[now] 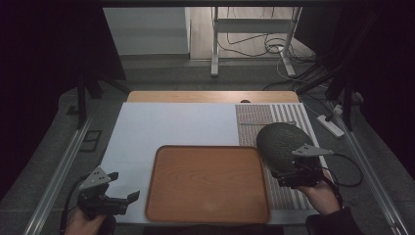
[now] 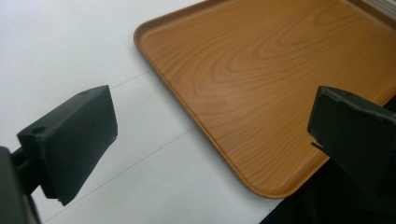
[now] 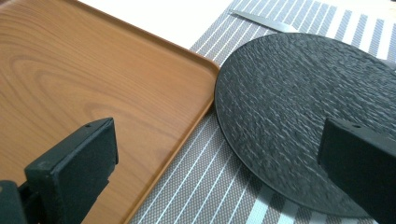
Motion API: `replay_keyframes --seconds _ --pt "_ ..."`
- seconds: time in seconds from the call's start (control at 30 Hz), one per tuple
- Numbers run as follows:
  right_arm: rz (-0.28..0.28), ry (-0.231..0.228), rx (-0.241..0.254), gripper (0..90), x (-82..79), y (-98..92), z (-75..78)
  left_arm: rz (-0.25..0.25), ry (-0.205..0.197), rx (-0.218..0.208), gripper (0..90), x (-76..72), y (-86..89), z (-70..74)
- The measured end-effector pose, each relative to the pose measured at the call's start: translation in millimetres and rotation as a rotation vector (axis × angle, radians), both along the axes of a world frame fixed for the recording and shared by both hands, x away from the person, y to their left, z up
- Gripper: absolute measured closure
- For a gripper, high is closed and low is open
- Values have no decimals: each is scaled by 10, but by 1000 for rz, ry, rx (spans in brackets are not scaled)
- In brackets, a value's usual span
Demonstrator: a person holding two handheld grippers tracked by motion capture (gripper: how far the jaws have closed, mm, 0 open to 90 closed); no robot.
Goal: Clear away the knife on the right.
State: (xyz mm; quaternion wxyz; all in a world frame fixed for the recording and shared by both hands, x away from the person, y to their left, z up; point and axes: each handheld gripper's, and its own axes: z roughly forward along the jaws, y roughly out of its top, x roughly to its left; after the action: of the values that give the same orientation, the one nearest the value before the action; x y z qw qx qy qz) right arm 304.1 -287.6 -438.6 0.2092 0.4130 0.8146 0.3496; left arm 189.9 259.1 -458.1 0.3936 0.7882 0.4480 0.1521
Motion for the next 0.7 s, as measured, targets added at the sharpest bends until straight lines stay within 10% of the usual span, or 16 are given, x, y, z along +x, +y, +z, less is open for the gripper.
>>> replay_keyframes --seconds 0.7 --pt "23 -20 20 0 524 158 -73 2 4 0 16 5 2 -1"
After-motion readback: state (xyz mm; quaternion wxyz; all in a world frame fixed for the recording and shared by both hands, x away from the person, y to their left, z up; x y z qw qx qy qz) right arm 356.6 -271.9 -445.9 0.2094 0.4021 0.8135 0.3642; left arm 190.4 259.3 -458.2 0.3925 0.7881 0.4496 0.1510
